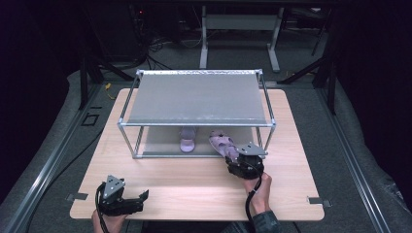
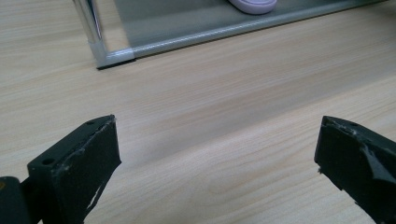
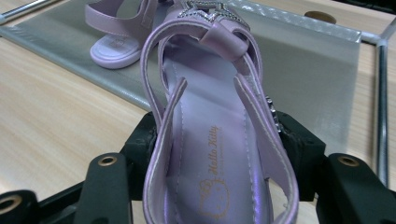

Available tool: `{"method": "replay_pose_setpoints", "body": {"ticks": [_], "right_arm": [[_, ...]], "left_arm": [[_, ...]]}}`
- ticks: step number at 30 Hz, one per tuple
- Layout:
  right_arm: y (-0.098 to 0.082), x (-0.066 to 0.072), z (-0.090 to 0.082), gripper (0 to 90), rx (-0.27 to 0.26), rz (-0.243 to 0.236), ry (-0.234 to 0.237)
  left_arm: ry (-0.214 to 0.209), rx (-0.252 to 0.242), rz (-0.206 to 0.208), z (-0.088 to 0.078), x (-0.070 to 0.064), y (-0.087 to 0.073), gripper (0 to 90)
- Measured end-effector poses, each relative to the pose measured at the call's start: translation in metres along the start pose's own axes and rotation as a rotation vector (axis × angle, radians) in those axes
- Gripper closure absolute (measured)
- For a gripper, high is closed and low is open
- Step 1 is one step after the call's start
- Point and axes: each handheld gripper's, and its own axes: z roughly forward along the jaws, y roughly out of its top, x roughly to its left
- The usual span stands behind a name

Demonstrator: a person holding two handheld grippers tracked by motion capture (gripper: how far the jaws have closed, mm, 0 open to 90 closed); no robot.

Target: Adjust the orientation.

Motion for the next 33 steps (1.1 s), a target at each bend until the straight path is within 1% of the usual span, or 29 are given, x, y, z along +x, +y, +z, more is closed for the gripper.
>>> {"method": "replay_pose_setpoints", "body": {"ticks": [1,3,5,8,10,12,14,15,21,29,31,33], "right_arm": [[0.002,0.000,0.005,41.1,0.011,0.008,0.005],[0.003,-0.001,0.011,41.1,0.002,0.013,-0.001],[0.004,-0.001,0.014,41.0,0.004,0.019,-0.003],[0.009,-0.002,0.023,41.0,0.008,0.035,0.002],[0.009,-0.002,0.025,41.0,0.012,0.035,-0.001],[0.012,-0.001,0.032,41.0,0.018,0.038,-0.008],[0.013,0.000,0.034,41.0,0.019,0.044,-0.008],[0.015,0.000,0.038,41.0,0.025,0.040,-0.022],[0.017,0.001,0.049,41.0,0.029,0.051,-0.027],[0.027,0.006,0.064,41.0,0.033,0.060,-0.036],[0.028,0.007,0.068,41.0,0.042,0.062,-0.050],[0.027,0.008,0.072,41.0,0.052,0.067,-0.049]], "left_arm": [[0.001,0.000,0.000,0.000,0.000,0.000,0.0],[-0.001,0.001,0.000,0.001,0.000,0.000,0.0],[-0.002,0.004,0.003,0.001,0.000,0.000,0.0],[-0.002,0.004,0.004,0.000,0.000,0.000,0.0],[-0.002,0.004,0.005,0.000,0.000,0.000,0.0],[-0.002,0.003,0.007,0.000,-0.001,0.001,0.0],[-0.002,0.001,0.008,0.001,-0.001,0.001,0.0],[-0.002,0.001,0.008,0.000,-0.002,0.001,0.0],[-0.001,-0.001,0.007,0.000,-0.001,0.001,0.0],[0.005,-0.001,0.006,-0.003,0.000,0.000,0.0],[0.010,-0.002,0.006,-0.003,0.001,0.000,0.0],[0.011,-0.002,0.006,-0.004,0.002,0.000,0.0]]}}
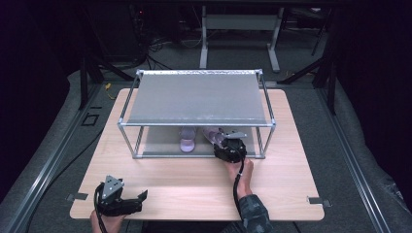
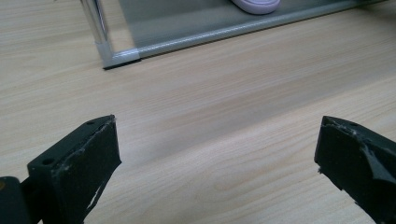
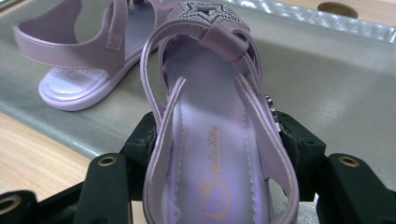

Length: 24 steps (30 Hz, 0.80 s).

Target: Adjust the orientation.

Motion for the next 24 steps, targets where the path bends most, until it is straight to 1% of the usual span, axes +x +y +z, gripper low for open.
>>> {"method": "replay_pose_setpoints", "body": {"ticks": [2,4,6,10,13,14,15,17,19,21,22,24], "right_arm": [[0.000,0.001,0.004,40.9,0.005,0.004,0.001],[0.000,0.000,0.008,40.9,-0.002,0.006,0.007],[0.001,0.001,0.010,40.9,0.005,0.015,0.005],[0.003,0.001,0.013,40.9,-0.002,0.021,0.006],[0.006,0.002,0.016,40.9,-0.004,0.016,0.005],[0.007,0.003,0.016,40.9,0.006,0.014,-0.008],[0.007,0.005,0.018,40.8,0.003,0.027,-0.004],[0.008,0.005,0.019,40.9,0.003,0.027,0.004],[0.010,0.007,0.023,40.9,0.010,0.022,-0.021],[0.010,0.008,0.024,40.8,0.012,0.025,-0.025],[0.010,0.008,0.025,40.8,0.010,0.031,-0.016],[0.010,0.008,0.027,40.8,0.021,0.032,-0.033]], "left_arm": [[0.001,-0.001,0.000,0.000,0.000,0.000,0.0],[0.001,-0.003,-0.003,0.000,0.000,-0.001,0.0],[0.001,0.002,-0.004,0.001,0.000,-0.001,0.0],[-0.001,0.002,-0.005,0.001,0.001,-0.002,0.0],[0.002,0.000,-0.006,0.000,0.001,-0.002,0.0],[0.003,-0.002,-0.007,-0.001,0.001,-0.002,0.0],[0.003,-0.001,-0.006,-0.001,0.001,-0.002,0.0],[0.004,0.000,-0.005,-0.001,0.002,-0.002,0.0],[0.009,-0.002,-0.006,-0.002,0.002,-0.002,0.0],[0.007,-0.007,-0.008,-0.003,0.002,-0.002,0.0],[0.008,-0.006,-0.008,-0.003,0.002,-0.002,0.0],[0.009,-0.007,-0.008,-0.003,0.002,-0.002,0.0]]}}
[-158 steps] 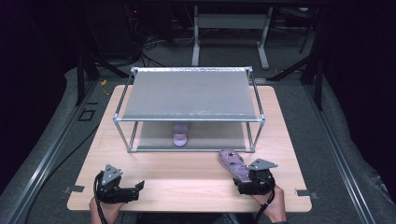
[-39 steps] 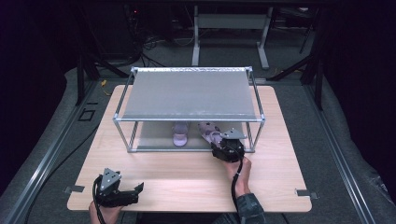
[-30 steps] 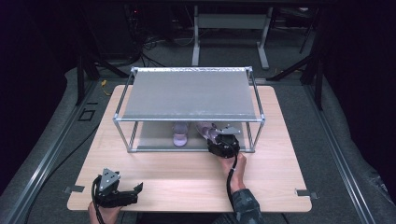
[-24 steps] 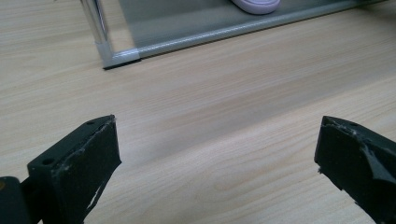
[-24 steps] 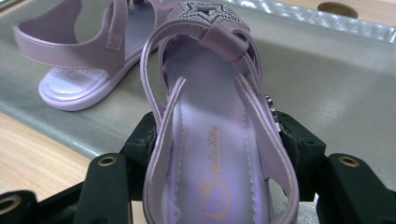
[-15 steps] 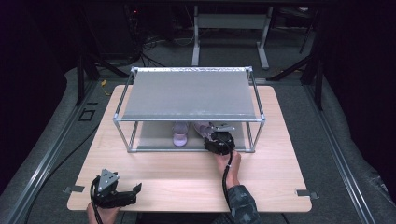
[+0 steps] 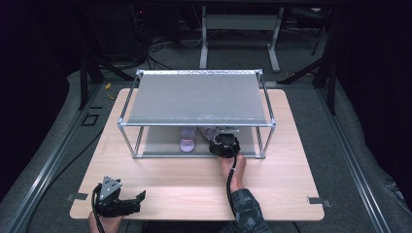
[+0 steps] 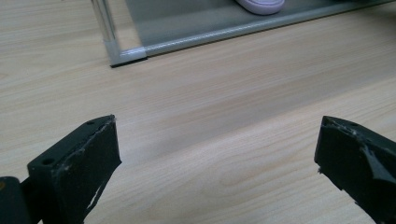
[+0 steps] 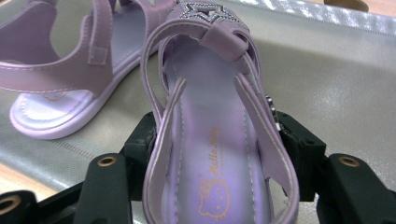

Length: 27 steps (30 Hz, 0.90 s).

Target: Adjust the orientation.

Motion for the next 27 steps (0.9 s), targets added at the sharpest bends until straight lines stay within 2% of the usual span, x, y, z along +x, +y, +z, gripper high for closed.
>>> {"method": "replay_pose_setpoints", "body": {"ticks": [1,2,6,8,14,17,20,24,25,27], "right_arm": [[0.000,0.000,0.000,40.8,0.000,0.000,0.000],[0.000,0.000,0.001,40.8,0.001,0.020,-0.007],[0.000,-0.001,0.003,40.8,-0.006,0.018,0.006],[0.000,0.001,0.005,40.7,0.001,0.020,-0.005],[0.001,0.004,0.008,40.6,0.007,0.026,-0.003],[0.000,0.005,0.010,40.5,0.015,0.033,-0.022],[0.000,0.005,0.010,40.1,0.013,0.039,-0.015],[0.000,0.004,0.010,38.0,0.026,0.037,-0.011],[0.000,0.005,0.012,35.2,0.015,0.043,-0.008],[0.001,0.005,0.010,32.6,0.032,0.045,-0.009]], "left_arm": [[0.000,0.000,0.000,0.000,0.000,0.000,0.0],[-0.002,0.000,-0.002,0.000,0.000,0.000,0.0],[-0.004,0.002,-0.001,0.001,0.000,0.000,0.0],[-0.006,0.004,0.000,0.001,-0.001,-0.001,0.0],[-0.003,0.004,0.003,0.000,-0.001,0.000,0.0],[-0.001,-0.001,0.003,0.000,0.000,0.000,0.0],[-0.003,-0.001,0.002,0.000,0.000,0.001,0.0],[0.000,0.002,0.001,0.000,-0.001,0.000,0.0],[-0.002,0.001,0.000,0.000,0.000,0.000,0.0],[0.000,0.001,-0.001,-0.001,0.000,0.000,0.0]]}}
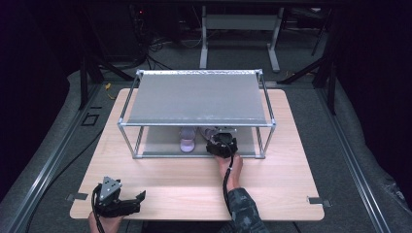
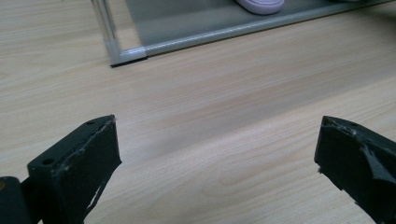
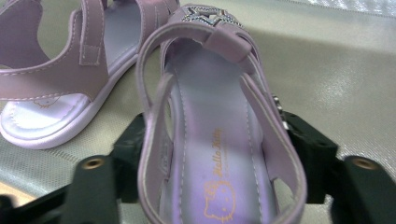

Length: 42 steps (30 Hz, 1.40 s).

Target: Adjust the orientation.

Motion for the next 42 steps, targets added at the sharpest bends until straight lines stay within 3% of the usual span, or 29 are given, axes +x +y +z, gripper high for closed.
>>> {"method": "replay_pose_setpoints", "body": {"ticks": [4,10,12,16,26,42], "right_arm": [[0.000,0.001,-0.006,21.7,-0.021,0.009,0.009],[0.000,-0.005,-0.020,21.3,-0.035,-0.005,0.008],[-0.006,-0.010,-0.024,22.8,-0.030,-0.012,0.059],[-0.011,-0.013,-0.026,28.1,-0.027,-0.016,0.092],[-0.012,-0.012,-0.030,36.1,-0.019,-0.012,0.098],[-0.008,-0.009,-0.025,46.5,-0.033,0.038,0.113]], "left_arm": [[0.004,0.001,-0.001,-0.002,0.002,0.000,0.0],[0.007,0.000,-0.002,-0.003,0.003,-0.001,0.0],[0.006,0.002,-0.003,-0.002,0.002,-0.001,0.0],[0.002,0.002,-0.001,-0.001,0.001,-0.001,0.0],[0.001,0.004,0.006,-0.001,0.000,0.001,0.0],[-0.003,0.001,0.008,0.000,-0.001,0.002,0.0]]}}
